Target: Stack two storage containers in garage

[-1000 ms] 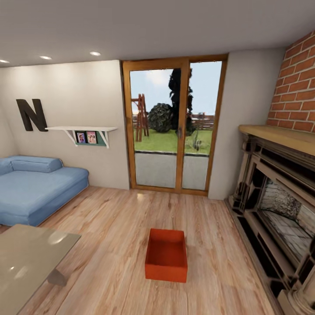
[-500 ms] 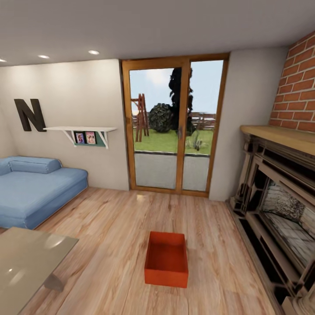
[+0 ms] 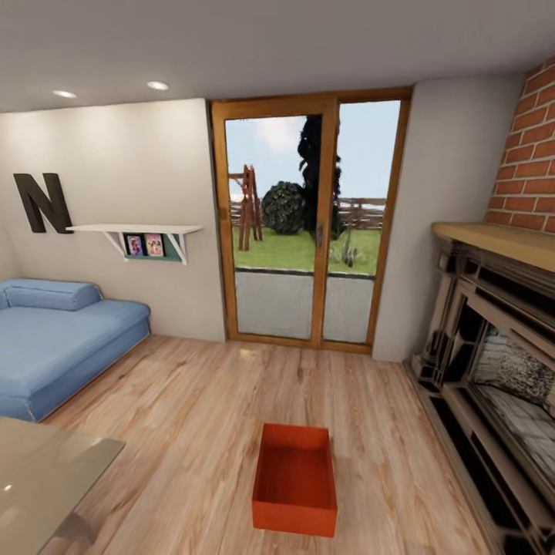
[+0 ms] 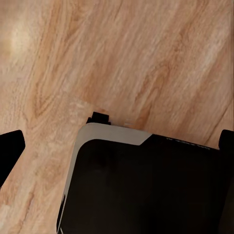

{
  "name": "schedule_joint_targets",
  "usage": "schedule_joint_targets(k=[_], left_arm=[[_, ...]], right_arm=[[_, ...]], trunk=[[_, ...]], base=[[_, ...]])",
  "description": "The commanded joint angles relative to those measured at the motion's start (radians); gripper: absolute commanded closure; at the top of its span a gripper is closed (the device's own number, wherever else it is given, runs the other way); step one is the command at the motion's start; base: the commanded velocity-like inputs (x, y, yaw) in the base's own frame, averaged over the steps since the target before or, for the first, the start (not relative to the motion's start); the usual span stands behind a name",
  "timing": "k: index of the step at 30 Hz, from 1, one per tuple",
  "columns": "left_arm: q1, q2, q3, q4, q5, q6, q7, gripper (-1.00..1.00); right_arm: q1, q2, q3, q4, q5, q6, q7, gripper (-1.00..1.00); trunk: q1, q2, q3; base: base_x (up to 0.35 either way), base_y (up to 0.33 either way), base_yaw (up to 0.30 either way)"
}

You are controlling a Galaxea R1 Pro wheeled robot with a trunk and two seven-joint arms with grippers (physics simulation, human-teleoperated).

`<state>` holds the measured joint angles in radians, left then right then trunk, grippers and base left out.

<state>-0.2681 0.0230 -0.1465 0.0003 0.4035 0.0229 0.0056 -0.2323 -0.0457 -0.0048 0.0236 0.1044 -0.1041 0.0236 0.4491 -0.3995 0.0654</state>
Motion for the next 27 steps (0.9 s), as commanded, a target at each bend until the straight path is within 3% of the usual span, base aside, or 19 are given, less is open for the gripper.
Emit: schedule_joint_targets(k=[1,27], left_arm=[[0.0,0.0,-0.008,0.0,0.009,0.002,0.001,-1.0],[0.0,0.0,-0.008,0.0,0.01,0.002,0.001,-1.0]], right_arm=[[-0.001,0.0,-0.001,0.003,0.009,-0.005,0.001,-1.0],[-0.001,0.0,-0.001,0.003,0.01,-0.005,0.001,-1.0]], trunk=[[0.001,-0.001,0.0],[0.001,-0.001,0.0]], base=[[0.322,0.0,0.0],[0.322,0.0,0.0]])
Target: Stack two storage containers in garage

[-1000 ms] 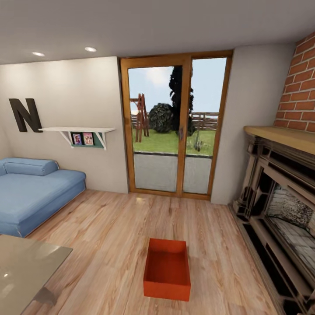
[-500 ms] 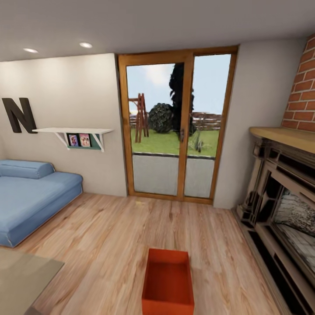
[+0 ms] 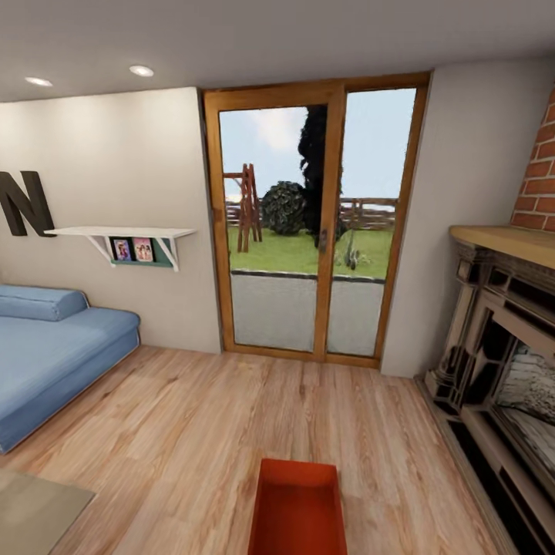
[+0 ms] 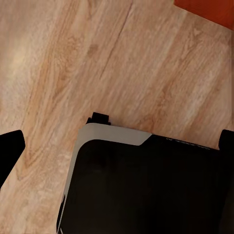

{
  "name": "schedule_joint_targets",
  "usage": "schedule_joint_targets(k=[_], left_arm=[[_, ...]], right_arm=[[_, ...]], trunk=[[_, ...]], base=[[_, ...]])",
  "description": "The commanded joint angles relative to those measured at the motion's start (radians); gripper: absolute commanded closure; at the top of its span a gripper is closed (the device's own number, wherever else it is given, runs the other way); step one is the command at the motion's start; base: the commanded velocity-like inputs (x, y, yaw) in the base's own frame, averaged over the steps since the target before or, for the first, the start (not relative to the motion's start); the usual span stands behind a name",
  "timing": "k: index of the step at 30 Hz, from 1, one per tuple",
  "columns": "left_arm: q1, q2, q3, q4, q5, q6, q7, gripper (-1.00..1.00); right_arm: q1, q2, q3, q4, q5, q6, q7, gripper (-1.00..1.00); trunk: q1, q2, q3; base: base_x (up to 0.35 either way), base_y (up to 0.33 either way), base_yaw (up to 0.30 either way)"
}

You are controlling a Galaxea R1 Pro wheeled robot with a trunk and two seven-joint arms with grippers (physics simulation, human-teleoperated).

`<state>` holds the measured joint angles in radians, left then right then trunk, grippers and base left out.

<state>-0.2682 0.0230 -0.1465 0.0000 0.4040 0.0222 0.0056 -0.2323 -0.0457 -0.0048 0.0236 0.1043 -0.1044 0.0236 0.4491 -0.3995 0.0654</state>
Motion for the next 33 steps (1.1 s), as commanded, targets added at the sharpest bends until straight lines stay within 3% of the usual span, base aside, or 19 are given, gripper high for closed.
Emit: schedule_joint_targets(k=[1,19,33], left_arm=[[0.0,0.0,-0.008,0.0,0.009,0.002,0.001,-1.0],[0.0,0.0,-0.008,0.0,0.009,0.002,0.001,-1.0],[0.0,0.002,-0.008,0.0,0.01,0.001,0.001,-1.0]], right_arm=[[-0.001,0.0,-0.001,0.003,0.01,-0.004,0.001,-1.0],[-0.001,0.0,-0.001,0.003,0.01,-0.007,0.001,-1.0],[-0.001,0.001,-0.002,0.003,0.009,-0.006,0.001,-1.0]], trunk=[[0.001,-0.001,0.0],[0.001,-0.001,0.0],[0.001,-0.001,0.0]], base=[[0.322,0.0,0.0],[0.322,0.0,-0.008],[0.079,0.0,-0.244]])
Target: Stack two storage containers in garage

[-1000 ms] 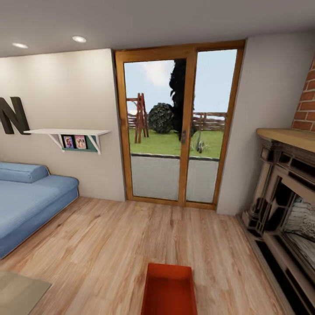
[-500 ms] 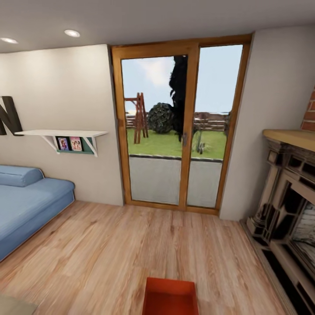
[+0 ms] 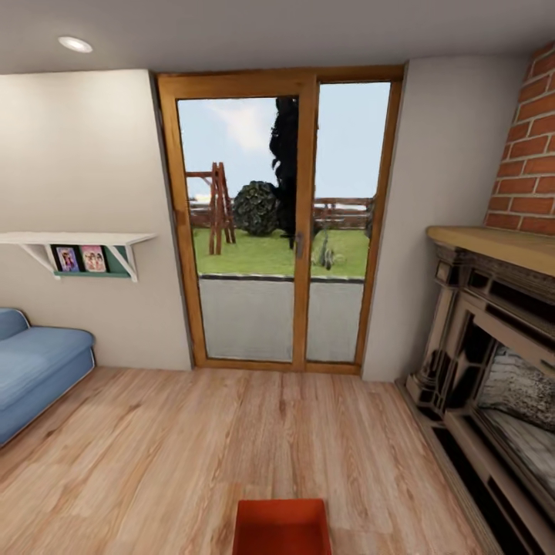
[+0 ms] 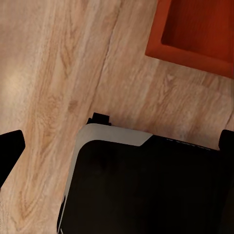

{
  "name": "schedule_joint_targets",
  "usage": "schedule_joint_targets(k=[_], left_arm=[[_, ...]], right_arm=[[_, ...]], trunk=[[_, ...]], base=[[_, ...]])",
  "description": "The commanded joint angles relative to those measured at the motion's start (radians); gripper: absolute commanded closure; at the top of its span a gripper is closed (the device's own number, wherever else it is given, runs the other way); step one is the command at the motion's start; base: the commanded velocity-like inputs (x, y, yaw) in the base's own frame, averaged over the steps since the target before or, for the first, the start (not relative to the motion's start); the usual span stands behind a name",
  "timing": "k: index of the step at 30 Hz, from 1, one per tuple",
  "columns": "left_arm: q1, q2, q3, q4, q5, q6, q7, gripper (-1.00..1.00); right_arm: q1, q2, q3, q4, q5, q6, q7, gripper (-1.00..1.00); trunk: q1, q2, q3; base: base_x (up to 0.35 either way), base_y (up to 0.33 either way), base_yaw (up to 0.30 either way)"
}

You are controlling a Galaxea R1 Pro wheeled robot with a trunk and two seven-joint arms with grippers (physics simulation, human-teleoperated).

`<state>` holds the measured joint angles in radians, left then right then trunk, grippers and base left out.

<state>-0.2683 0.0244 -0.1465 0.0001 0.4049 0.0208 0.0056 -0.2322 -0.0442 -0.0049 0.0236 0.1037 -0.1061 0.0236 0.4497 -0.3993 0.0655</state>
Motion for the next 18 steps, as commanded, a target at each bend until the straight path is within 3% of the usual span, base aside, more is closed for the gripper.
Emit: schedule_joint_targets(k=[1,8,18], left_arm=[[0.0,0.0,-0.008,0.0,0.009,0.002,0.001,-1.0],[0.0,0.0,-0.008,0.0,0.009,0.002,0.001,-1.0],[0.0,0.0,-0.008,0.0,0.009,0.002,0.001,-1.0]], right_arm=[[-0.001,0.0,-0.001,0.003,0.01,-0.004,0.001,-1.0],[-0.001,0.0,-0.001,0.003,0.01,-0.004,0.001,-1.0],[-0.001,0.0,-0.001,0.003,0.011,-0.004,0.001,-1.0]], trunk=[[0.0,-0.001,0.0],[0.0,-0.001,0.0],[0.0,-0.001,0.0]], base=[[0.002,0.0,-0.239],[0.0,0.0,-0.19],[0.0,-0.002,-0.023]])
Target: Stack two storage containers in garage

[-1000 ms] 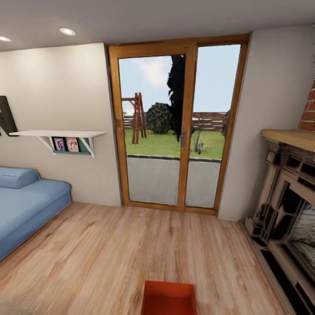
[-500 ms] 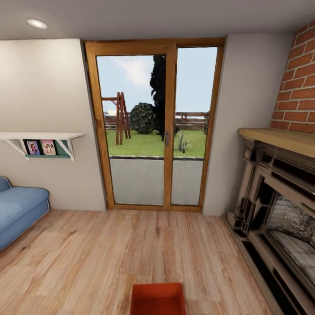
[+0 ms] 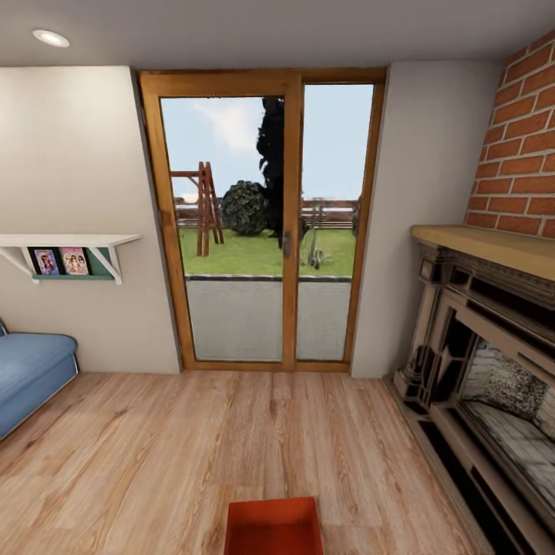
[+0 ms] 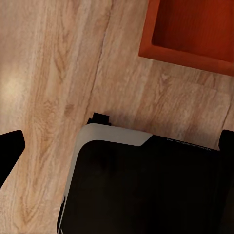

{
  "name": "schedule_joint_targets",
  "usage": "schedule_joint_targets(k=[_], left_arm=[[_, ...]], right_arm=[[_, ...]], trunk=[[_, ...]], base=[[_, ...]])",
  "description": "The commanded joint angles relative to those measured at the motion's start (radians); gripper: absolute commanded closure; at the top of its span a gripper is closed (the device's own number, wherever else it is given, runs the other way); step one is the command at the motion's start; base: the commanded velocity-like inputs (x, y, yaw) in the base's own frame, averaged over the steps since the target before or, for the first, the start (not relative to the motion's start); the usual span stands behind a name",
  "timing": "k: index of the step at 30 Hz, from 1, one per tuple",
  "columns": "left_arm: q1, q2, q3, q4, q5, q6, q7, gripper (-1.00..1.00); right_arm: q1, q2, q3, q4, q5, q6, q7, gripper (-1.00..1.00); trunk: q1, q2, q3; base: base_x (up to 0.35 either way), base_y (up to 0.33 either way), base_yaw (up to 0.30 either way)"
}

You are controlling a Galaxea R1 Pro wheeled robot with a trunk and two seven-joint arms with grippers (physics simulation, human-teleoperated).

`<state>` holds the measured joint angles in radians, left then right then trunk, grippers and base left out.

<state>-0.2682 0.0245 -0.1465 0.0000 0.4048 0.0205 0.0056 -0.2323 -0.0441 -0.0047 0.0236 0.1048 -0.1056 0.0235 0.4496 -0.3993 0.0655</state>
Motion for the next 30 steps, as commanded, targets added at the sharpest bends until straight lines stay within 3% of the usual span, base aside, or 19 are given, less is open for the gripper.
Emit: schedule_joint_targets(k=[1,16,30], left_arm=[[0.0,0.0,-0.008,0.0,0.009,0.002,0.001,-1.0],[0.0,0.0,-0.008,0.0,0.009,0.001,0.001,-1.0],[0.0,0.0,-0.008,0.0,0.009,0.001,0.001,-1.0]], right_arm=[[-0.001,0.0,-0.001,0.003,0.01,-0.005,0.001,-1.0],[-0.001,0.002,0.0,0.003,0.01,0.002,0.002,-1.0],[-0.001,-0.002,0.0,0.003,0.01,-0.003,0.001,-1.0]], trunk=[[0.0,-0.001,0.0],[0.0,-0.001,0.0],[0.0,-0.001,0.0]], base=[[0.0,-0.05,-0.002],[0.0,-0.22,0.0],[0.0,-0.017,0.122]])
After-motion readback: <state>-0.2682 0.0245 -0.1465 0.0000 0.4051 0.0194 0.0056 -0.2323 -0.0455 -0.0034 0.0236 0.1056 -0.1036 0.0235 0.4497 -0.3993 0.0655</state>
